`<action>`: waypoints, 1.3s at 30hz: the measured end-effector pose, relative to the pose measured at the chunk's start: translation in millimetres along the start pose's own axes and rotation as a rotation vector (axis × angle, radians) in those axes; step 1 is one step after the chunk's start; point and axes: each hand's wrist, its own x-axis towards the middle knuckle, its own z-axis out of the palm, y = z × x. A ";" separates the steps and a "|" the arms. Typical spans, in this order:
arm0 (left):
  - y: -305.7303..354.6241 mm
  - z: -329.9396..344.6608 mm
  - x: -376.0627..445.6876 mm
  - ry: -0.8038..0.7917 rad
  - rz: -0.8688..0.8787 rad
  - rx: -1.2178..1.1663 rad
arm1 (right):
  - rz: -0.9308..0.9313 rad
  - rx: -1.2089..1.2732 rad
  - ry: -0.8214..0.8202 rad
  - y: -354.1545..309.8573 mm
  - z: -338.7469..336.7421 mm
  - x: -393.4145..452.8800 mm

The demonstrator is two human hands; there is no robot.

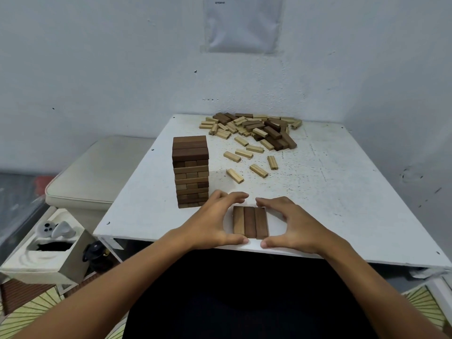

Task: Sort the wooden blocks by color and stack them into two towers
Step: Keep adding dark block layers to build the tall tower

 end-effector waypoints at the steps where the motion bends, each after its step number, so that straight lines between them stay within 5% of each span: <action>1: -1.2 1.1 1.3 -0.002 -0.004 -0.014 | 0.000 0.003 0.005 -0.3 0.3 0.1; 39: 26.4 -14.8 1.9 0.167 0.092 -0.060 | -0.107 0.107 0.177 -24.7 -20.1 -10.2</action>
